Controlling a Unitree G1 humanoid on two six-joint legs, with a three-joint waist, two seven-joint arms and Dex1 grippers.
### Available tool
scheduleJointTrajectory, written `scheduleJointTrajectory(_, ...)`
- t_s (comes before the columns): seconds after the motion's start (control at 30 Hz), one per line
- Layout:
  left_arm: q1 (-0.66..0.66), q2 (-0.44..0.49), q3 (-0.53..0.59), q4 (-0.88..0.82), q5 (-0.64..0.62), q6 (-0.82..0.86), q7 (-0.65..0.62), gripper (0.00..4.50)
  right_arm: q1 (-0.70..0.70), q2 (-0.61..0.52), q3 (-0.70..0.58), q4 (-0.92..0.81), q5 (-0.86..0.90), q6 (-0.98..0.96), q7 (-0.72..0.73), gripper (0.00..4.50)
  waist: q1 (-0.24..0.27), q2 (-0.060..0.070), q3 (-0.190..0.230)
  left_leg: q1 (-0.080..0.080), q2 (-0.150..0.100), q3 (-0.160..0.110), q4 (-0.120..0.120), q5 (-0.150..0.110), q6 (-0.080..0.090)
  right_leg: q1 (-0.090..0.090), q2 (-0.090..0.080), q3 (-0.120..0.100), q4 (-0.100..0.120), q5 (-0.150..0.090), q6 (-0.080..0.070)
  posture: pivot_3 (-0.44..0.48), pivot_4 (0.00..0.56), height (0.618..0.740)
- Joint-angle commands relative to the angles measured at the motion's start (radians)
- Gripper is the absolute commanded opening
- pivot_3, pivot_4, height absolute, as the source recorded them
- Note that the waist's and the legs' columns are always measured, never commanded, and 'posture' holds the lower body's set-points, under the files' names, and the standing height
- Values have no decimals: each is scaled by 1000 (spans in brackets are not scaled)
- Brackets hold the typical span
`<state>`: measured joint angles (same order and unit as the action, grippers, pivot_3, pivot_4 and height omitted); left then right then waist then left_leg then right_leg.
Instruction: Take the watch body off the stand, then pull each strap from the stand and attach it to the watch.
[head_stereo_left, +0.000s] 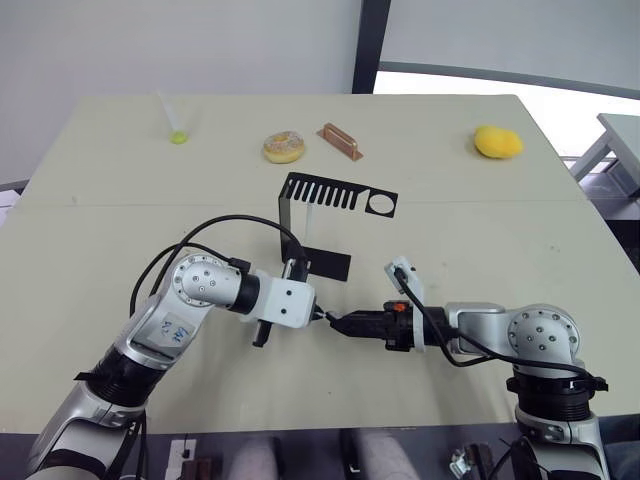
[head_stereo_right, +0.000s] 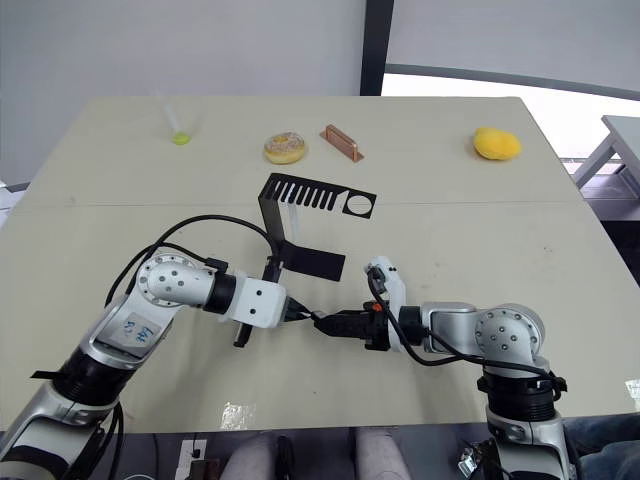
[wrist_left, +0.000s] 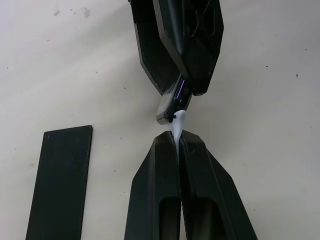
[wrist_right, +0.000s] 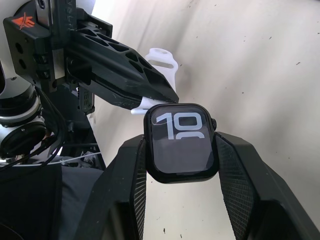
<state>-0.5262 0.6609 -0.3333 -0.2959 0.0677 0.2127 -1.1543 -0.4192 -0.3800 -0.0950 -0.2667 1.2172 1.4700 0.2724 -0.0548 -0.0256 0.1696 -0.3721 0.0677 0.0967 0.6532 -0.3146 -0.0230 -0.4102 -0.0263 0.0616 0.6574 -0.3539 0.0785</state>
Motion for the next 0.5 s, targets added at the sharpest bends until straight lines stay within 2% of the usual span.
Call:
scheduleJointTrajectory(0.03, -6, -16, -13, -29, 1, 3, 25, 0, -5, 20, 18, -68, 74, 7, 35, 1512, 0, 0, 0, 0, 0, 0, 0, 0, 0, 0, 0, 0, 0, 0, 0, 0, 150, 740)
scheduleJointTrajectory(0.5, -13, -25, -12, -33, 4, 22, 30, 0, -5, 22, 18, -66, 72, 6, 30, 1512, 0, 0, 0, 0, 0, 0, 0, 0, 0, 0, 0, 0, 0, 0, 0, 0, 150, 740)
